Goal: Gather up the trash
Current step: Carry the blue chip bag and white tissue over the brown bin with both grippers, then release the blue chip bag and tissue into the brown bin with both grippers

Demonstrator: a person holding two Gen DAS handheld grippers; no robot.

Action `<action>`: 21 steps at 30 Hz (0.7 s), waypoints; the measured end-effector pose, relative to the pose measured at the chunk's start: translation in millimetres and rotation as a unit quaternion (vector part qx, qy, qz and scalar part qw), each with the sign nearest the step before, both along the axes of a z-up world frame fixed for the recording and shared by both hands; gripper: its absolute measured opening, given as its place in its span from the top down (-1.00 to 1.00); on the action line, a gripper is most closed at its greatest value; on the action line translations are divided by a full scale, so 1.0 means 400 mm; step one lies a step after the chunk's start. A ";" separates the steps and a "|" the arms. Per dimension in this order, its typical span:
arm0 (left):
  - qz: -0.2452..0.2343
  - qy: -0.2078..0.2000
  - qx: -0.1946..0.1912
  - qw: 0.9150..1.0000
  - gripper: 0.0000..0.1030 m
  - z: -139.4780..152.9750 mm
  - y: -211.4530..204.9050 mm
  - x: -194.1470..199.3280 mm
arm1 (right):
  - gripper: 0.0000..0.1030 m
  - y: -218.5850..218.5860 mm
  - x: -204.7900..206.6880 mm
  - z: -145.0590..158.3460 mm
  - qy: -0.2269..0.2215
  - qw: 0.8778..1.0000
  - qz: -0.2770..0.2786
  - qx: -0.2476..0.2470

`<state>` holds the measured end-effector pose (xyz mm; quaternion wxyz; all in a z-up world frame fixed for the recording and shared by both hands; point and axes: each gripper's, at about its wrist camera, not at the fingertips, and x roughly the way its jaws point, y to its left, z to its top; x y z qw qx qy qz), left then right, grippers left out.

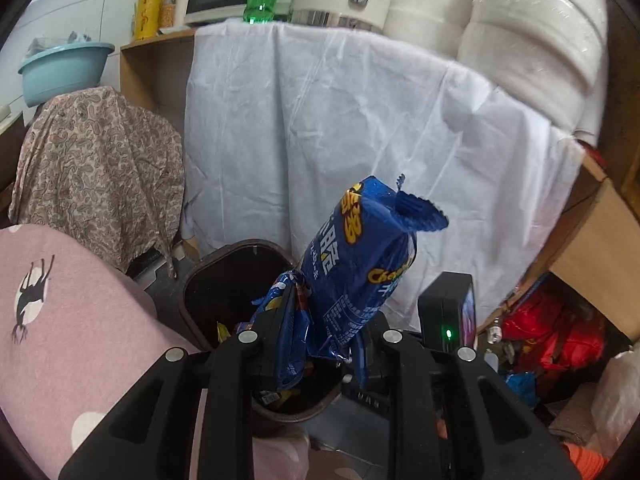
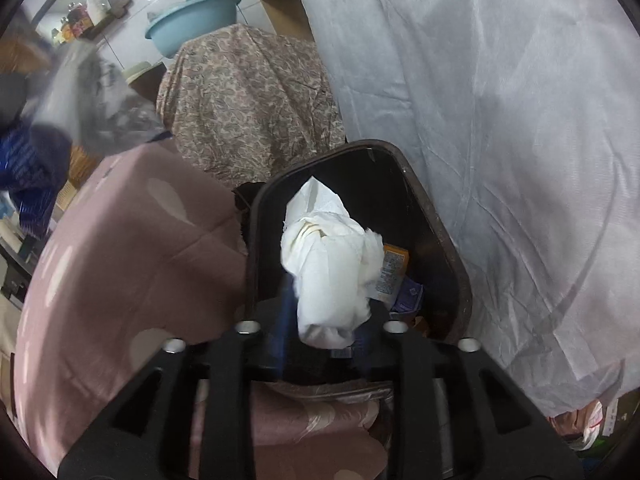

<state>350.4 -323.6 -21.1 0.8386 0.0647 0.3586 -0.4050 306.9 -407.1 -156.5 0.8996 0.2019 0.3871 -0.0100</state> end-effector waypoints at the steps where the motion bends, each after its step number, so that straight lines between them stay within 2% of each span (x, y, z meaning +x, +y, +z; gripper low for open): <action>1: 0.002 0.004 0.008 1.000 0.52 -0.009 -0.015 0.011 | -0.17 -0.002 0.002 -0.009 0.000 1.000 -0.006 -0.007; 3: 0.007 0.017 0.020 1.000 0.52 -0.027 -0.039 0.035 | -0.29 -0.008 -0.003 -0.021 -0.005 1.000 -0.017 -0.008; 8: 0.021 0.042 0.037 0.998 0.52 -0.063 -0.083 0.085 | -0.32 -0.012 -0.038 -0.039 -0.004 1.000 -0.023 -0.010; 13: 0.043 0.062 0.067 0.995 0.52 -0.109 -0.129 0.133 | -0.47 -0.009 -0.109 -0.031 -0.025 0.999 -0.027 -0.019; 18: 0.058 0.078 0.101 0.990 0.42 -0.151 -0.164 0.164 | -0.47 -0.015 -0.156 -0.036 -0.029 0.999 -0.034 -0.026; 21: 0.063 0.072 0.119 0.988 0.36 -0.167 -0.181 0.166 | -0.48 -0.017 -0.182 -0.045 -0.028 0.999 -0.039 -0.024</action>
